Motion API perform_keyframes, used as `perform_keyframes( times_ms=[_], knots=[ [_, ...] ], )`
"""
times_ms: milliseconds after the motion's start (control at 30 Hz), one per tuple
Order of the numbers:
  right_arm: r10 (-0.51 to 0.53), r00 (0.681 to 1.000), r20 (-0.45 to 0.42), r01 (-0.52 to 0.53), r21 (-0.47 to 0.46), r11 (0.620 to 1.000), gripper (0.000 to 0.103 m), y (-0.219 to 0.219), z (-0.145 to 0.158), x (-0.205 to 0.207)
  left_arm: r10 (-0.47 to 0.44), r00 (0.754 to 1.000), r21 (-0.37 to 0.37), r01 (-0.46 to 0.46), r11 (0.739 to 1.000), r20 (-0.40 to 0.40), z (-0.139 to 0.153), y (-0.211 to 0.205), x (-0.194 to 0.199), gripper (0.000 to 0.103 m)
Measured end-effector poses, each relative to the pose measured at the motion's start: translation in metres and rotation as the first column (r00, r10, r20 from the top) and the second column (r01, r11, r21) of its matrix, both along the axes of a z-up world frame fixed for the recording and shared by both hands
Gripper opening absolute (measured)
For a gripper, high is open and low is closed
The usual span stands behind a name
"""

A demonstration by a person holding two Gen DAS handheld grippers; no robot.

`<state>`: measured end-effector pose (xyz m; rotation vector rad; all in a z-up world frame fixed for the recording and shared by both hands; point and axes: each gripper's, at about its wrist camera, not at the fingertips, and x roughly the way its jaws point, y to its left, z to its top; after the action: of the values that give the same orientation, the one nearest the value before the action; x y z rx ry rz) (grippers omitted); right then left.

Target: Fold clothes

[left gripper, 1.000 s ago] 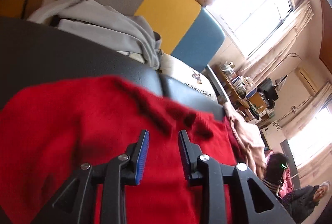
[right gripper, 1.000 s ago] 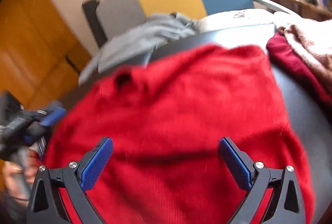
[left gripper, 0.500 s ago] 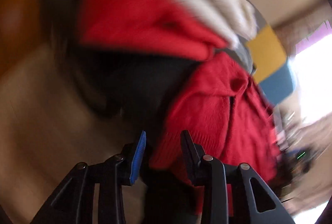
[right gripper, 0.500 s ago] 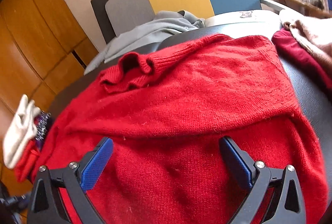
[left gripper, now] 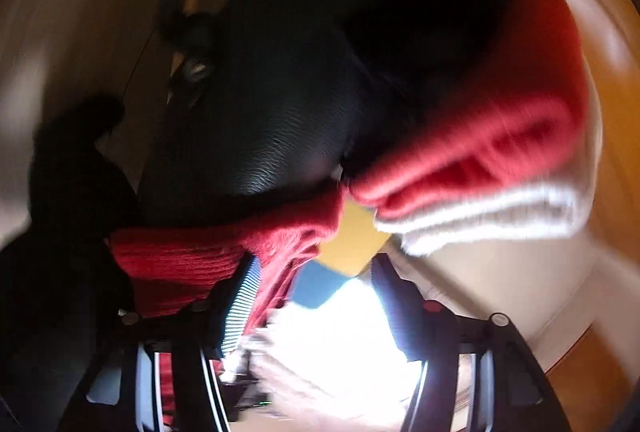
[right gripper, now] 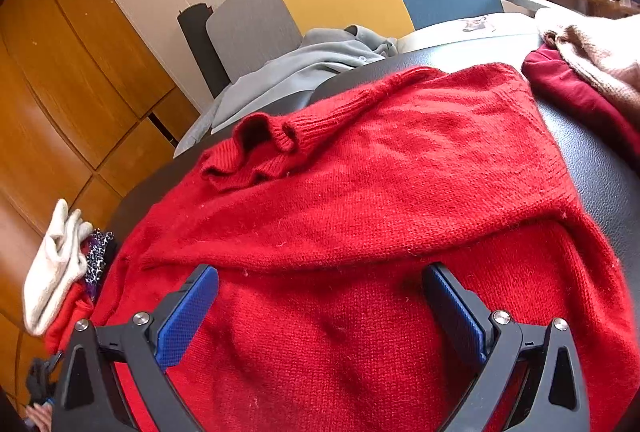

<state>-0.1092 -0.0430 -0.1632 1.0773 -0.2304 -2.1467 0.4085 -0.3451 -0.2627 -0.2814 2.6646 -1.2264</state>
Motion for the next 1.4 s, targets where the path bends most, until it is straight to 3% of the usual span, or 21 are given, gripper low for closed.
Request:
perform_keyframes(
  times_ms=[67, 333, 633, 733, 867, 1033, 1133, 1267, 1400],
  knots=[
    [0.001, 1.0, 0.002, -0.001, -0.004, 1.0, 0.103, 0.001, 0.0, 0.0, 0.029, 0.999, 0.052, -0.028, 0.998, -0.026, -0.005, 0.003, -0.002, 0.063],
    [0.001, 1.0, 0.002, -0.001, -0.005, 1.0, 0.103, 0.0, 0.001, 0.0, 0.095, 0.982, 0.133, -0.073, 0.988, -0.165, -0.025, 0.006, -0.013, 0.064],
    [0.0, 1.0, -0.004, 0.0, 0.02, 1.0, 0.103, -0.003, 0.001, 0.0, 0.053, 0.951, 0.087, -0.028, 0.996, -0.306, -0.027, 0.003, -0.011, 0.064],
    [-0.001, 1.0, -0.015, 0.002, 0.052, 0.999, 0.103, -0.008, 0.001, 0.001, 0.019, 0.924, 0.077, 0.012, 0.997, -0.383, -0.023, 0.015, -0.014, 0.067],
    [0.0, 1.0, -0.029, 0.003, 0.094, 0.996, 0.103, -0.013, 0.001, 0.002, 0.04, 0.926, 0.18, 0.031, 0.983, -0.376, -0.042, 0.046, -0.012, 0.073],
    [0.001, 1.0, -0.031, 0.002, 0.097, 0.995, 0.103, -0.013, 0.0, 0.002, 0.069, 0.95, 0.301, 0.028, 0.953, -0.306, -0.07, 0.067, -0.012, 0.074],
    [0.001, 1.0, -0.029, 0.002, 0.088, 0.996, 0.103, -0.012, 0.0, 0.001, 0.101, 0.951, 0.301, -0.009, 0.953, -0.291, -0.07, 0.059, -0.015, 0.075],
    [0.0, 1.0, -0.029, 0.003, 0.086, 0.996, 0.103, -0.012, -0.001, 0.002, 0.141, 0.948, 0.302, -0.05, 0.952, -0.286, -0.067, 0.049, -0.018, 0.084],
    [0.0, 1.0, -0.03, 0.003, 0.09, 0.996, 0.103, -0.012, -0.001, 0.002, 0.031, 0.975, 0.204, 0.015, 0.979, -0.221, -0.065, 0.052, 0.0, 0.08]
  ],
)
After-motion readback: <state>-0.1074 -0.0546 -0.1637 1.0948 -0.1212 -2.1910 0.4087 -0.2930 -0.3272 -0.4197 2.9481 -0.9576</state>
